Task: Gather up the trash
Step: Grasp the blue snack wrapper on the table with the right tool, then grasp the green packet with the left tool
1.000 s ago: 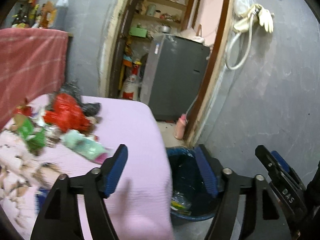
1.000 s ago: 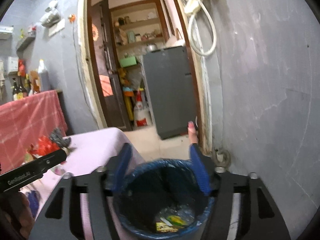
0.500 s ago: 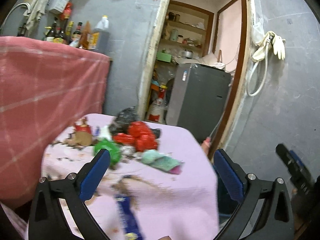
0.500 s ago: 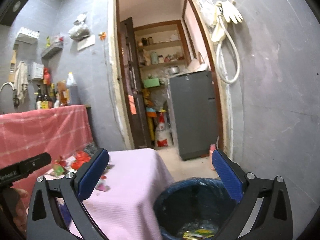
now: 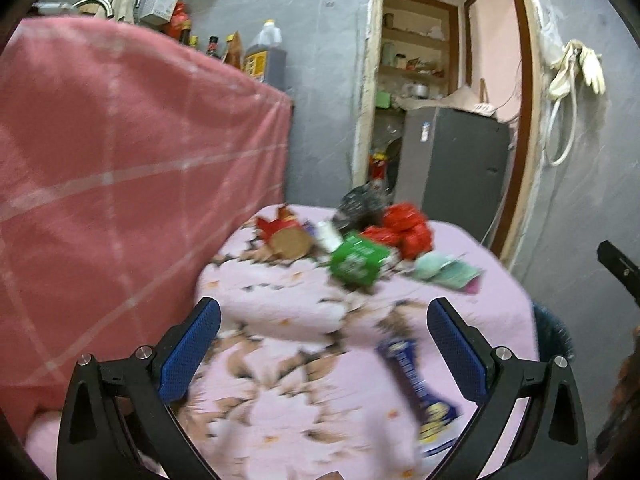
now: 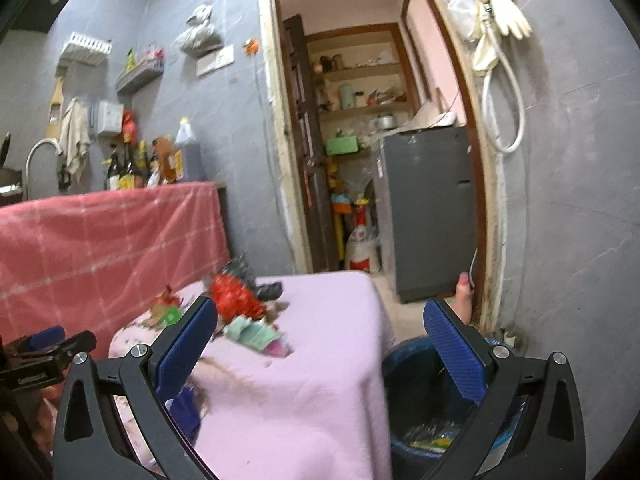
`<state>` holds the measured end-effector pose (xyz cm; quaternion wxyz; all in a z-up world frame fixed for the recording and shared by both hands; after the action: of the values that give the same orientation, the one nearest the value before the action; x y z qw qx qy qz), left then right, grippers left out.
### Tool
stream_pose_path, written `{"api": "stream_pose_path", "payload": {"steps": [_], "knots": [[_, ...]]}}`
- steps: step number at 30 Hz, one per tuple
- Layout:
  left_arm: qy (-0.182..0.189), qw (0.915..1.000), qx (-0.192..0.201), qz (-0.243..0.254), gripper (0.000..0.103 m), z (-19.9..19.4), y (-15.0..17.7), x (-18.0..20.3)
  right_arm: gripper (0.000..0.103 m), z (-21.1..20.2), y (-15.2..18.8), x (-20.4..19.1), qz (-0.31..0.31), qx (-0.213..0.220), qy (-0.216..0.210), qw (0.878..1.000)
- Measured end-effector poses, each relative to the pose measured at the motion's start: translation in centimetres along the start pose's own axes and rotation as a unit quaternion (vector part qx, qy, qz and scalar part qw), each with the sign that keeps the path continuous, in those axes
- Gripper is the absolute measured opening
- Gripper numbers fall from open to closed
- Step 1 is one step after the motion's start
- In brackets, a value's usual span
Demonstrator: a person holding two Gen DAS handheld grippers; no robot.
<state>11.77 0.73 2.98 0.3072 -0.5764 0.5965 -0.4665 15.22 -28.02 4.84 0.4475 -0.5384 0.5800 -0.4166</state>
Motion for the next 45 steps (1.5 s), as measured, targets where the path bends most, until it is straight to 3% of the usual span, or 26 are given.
{"api": "stream_pose_path", "payload": {"steps": [8,13,17,21,24,29,30,32,36,45], "knots": [[-0.035,0.9988,-0.029,-0.017,0.101,0.2,2.6,-3.1,0.103,1.2,2.4,-4.3,-0.051,-0.075,-0.029,0.995],[-0.059,0.9960,-0.053,-0.042,0.101,0.9,3.4,-5.1,0.101,2.5,4.4,-7.3,-0.081,-0.143,-0.087,0.983],[-0.073,0.9943,-0.061,-0.049,0.101,1.3,3.3,-6.3,0.086,3.5,6.0,-9.8,-0.112,-0.193,-0.129,0.966],[-0.077,0.9934,-0.068,-0.051,0.101,1.4,3.4,-7.3,0.080,4.3,7.7,-12.2,-0.143,-0.242,-0.152,0.948],[-0.077,0.9928,-0.068,-0.061,0.101,1.2,3.6,-7.9,0.074,4.9,9.0,-13.5,-0.160,-0.272,-0.154,0.936],[-0.065,0.9930,-0.068,-0.071,0.101,1.1,3.7,-8.2,0.046,6.4,10.9,-14.2,-0.181,-0.314,-0.127,0.923],[-0.063,0.9931,-0.068,-0.072,0.101,1.1,3.6,-8.1,0.044,6.5,10.8,-14.0,-0.176,-0.310,-0.126,0.926],[-0.053,0.9933,-0.072,-0.073,0.101,1.3,3.5,-8.1,0.026,6.8,10.7,-13.3,-0.169,-0.315,-0.112,0.927],[-0.028,0.9933,-0.087,-0.071,0.101,2.3,3.1,-7.5,0.025,7.2,10.3,-11.6,-0.142,-0.314,-0.112,0.932],[0.032,0.9952,-0.076,-0.053,0.100,4.8,0.5,-5.5,0.023,5.6,6.7,-8.5,-0.109,-0.232,-0.100,0.961]]}}
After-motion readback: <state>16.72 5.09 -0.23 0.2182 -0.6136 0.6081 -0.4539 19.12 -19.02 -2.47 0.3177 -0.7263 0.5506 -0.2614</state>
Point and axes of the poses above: each gripper's, at about its wrist camera, not at the fingertips, and z roughly the way its jaws point, x to its right, y to its underside, the point moved 1 cm from there along z, roughly the way its jaws point, and after that the axes turned 14 degrees about y, right-handed, at the moved point
